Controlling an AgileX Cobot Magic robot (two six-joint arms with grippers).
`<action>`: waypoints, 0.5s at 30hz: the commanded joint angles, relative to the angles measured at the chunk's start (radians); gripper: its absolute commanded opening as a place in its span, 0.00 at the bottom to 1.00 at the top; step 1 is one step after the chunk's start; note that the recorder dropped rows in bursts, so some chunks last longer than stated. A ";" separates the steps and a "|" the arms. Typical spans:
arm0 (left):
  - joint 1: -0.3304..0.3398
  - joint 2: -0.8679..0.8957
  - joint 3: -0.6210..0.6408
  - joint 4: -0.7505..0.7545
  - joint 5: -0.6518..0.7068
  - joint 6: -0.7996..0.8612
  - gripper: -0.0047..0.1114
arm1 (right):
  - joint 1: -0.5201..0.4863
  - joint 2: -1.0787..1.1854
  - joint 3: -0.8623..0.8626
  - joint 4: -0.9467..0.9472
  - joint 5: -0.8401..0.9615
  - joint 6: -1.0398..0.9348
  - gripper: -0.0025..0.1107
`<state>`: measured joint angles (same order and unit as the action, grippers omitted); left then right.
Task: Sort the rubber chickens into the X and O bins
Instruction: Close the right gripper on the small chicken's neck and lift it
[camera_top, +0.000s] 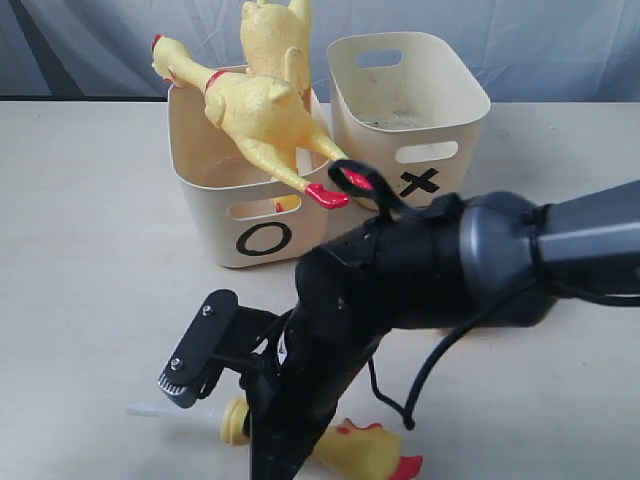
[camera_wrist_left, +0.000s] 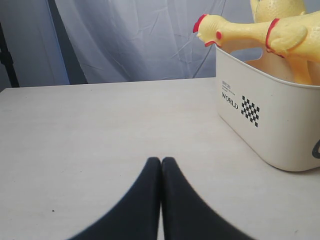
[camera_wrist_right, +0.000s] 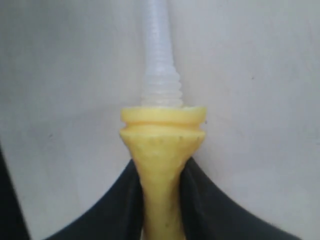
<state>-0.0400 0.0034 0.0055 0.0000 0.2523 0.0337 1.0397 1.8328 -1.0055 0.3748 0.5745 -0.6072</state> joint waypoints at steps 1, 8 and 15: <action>-0.003 -0.003 -0.006 0.000 -0.013 -0.006 0.04 | -0.002 -0.125 -0.030 -0.029 0.165 -0.002 0.01; -0.003 -0.003 -0.006 0.000 -0.013 -0.006 0.04 | -0.004 -0.457 -0.156 -0.477 0.310 0.241 0.01; -0.003 -0.003 -0.006 0.000 -0.013 -0.006 0.04 | -0.004 -0.668 -0.215 -1.642 0.155 1.245 0.01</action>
<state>-0.0400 0.0034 0.0055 0.0000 0.2523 0.0328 1.0397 1.1681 -1.2177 -1.0040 0.7582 0.3836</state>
